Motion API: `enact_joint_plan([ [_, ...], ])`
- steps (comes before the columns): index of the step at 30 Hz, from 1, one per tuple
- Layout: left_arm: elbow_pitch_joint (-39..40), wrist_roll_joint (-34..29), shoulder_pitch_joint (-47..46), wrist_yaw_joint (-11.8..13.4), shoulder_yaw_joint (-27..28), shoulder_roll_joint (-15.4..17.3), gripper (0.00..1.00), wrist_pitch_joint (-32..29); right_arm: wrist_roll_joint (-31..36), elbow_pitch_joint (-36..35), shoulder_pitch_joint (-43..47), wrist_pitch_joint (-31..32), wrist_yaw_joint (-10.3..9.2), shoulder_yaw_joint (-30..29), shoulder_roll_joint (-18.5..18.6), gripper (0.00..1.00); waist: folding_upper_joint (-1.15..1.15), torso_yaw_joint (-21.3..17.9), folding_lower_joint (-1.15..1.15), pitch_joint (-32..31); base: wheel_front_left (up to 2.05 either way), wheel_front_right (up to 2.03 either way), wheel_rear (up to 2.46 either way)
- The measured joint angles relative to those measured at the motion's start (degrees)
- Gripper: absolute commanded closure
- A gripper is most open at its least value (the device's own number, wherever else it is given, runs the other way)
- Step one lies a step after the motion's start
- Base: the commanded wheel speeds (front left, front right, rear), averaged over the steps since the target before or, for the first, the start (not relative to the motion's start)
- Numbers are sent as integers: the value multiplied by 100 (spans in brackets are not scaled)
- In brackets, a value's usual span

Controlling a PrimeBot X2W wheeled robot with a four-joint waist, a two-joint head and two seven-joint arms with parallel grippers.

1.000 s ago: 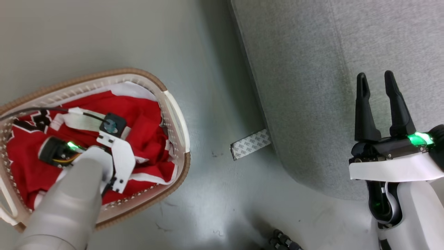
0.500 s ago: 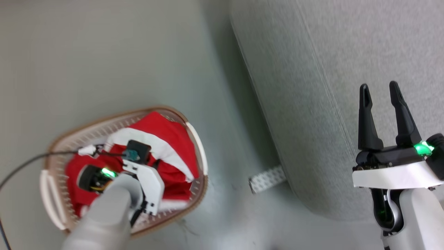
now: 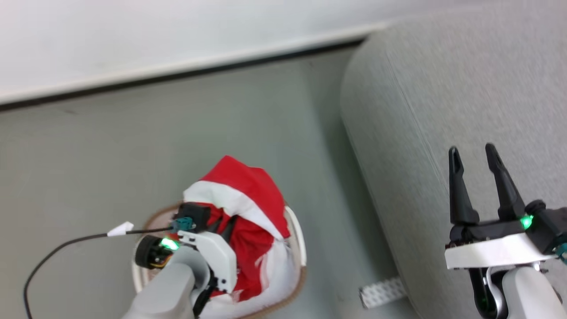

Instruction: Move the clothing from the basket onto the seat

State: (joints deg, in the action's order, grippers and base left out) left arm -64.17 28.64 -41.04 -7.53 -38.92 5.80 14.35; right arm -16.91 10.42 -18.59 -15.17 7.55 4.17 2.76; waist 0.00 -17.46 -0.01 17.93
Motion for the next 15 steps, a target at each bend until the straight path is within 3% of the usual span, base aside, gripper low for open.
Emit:
enact_joint_plan([
  [7,611,293,114,0,-126,4,100,62,71,94,193,0,0,25,0,0,0,406,0,-589,0,0,0],
  [15,1837,241,481,2,197,174,100,74,68,138,447,-1,0,79,3,0,0,753,0,-1131,0,0,0],
])
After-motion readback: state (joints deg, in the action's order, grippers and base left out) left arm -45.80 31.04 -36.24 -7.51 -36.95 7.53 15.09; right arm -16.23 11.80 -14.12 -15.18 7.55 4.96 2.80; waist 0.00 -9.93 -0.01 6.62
